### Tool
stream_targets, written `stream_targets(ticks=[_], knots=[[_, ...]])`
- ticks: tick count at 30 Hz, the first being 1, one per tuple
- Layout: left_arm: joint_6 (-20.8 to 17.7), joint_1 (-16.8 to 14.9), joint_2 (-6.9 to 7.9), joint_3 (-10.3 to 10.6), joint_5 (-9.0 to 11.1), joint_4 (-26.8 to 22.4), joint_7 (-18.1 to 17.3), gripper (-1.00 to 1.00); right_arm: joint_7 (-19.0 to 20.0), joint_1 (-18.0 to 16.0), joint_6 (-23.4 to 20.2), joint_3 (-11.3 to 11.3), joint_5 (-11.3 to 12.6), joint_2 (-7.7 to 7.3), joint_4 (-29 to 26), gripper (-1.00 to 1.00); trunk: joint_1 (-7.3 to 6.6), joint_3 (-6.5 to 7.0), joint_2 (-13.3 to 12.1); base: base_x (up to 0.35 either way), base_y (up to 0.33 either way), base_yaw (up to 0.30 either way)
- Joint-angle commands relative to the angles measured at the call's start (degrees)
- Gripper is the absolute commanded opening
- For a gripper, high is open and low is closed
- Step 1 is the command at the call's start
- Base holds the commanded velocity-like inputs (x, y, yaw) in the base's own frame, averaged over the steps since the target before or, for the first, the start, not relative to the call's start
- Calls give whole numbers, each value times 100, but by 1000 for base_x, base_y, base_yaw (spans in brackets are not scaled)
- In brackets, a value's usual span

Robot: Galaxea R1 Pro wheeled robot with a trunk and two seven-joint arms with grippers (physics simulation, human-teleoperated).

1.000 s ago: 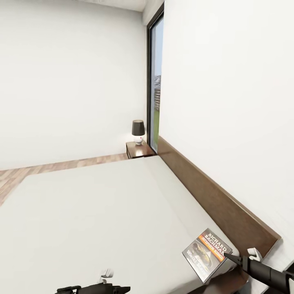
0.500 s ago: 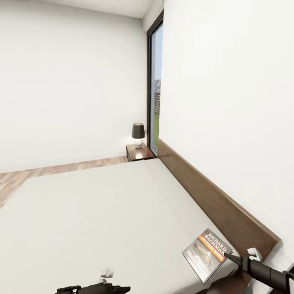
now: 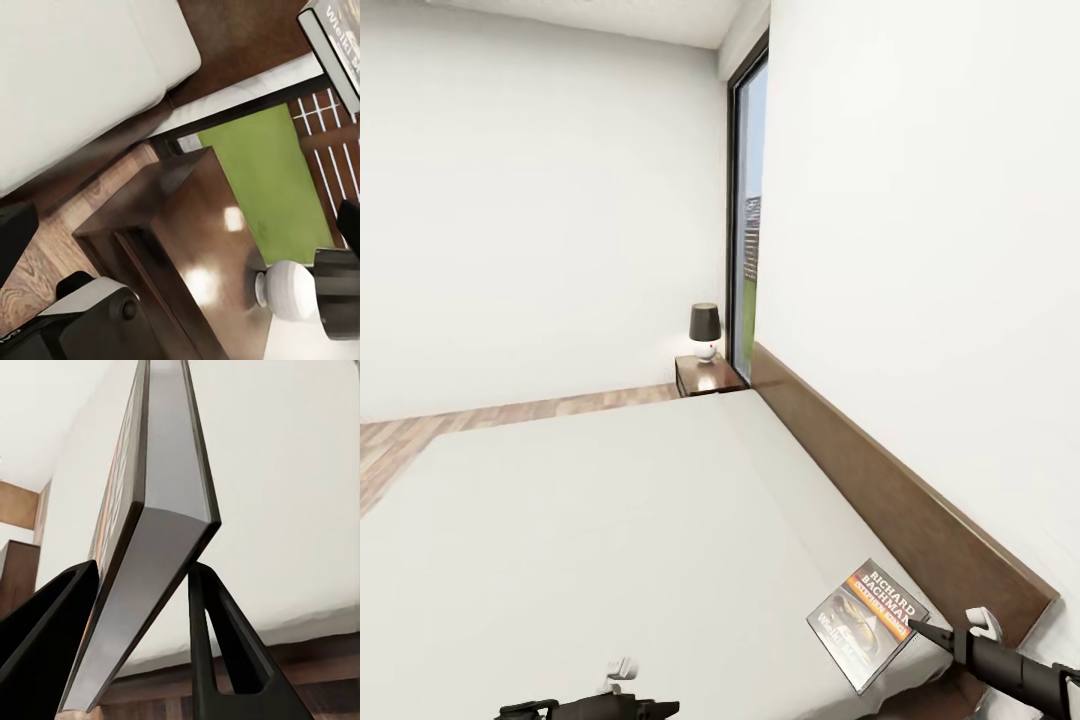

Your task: In the bedroom, move the book from the bed onto either nightstand, and place the two sandals side by side next to the bed.

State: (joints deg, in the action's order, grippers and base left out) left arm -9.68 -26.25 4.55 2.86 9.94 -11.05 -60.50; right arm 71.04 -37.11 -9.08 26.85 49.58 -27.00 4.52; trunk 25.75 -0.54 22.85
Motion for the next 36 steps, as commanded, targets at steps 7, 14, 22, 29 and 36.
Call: stream_targets(ticks=[7, 14, 22, 29, 36], knots=[[-60, -2, 6, 30, 65, 5, -6, 100, 7, -6, -54, 40, 52, 4, 14, -100, 3, -3, 7, 0, 0, 277], [26, -1, 11, 30, 67, 7, 2, 100, -1, -6, -50, 40, 52, 5, 14, -100, 3, -3, 7, 0, 0, 294], [188, -2, 11, 26, 70, 129, 3, 100, -2, -6, -50, 40, 52, 6, 14, -100, 3, -3, 7, -75, 0, 295], [197, -3, 11, 22, 70, 164, 3, 100, -2, -6, -50, 40, 52, 6, 15, -100, 3, -3, 7, -77, 0, 295], [195, -3, 11, 22, 70, 165, 3, 100, -2, -6, -50, 40, 52, 9, 14, -100, 3, -3, 7, -3, 0, 295]])
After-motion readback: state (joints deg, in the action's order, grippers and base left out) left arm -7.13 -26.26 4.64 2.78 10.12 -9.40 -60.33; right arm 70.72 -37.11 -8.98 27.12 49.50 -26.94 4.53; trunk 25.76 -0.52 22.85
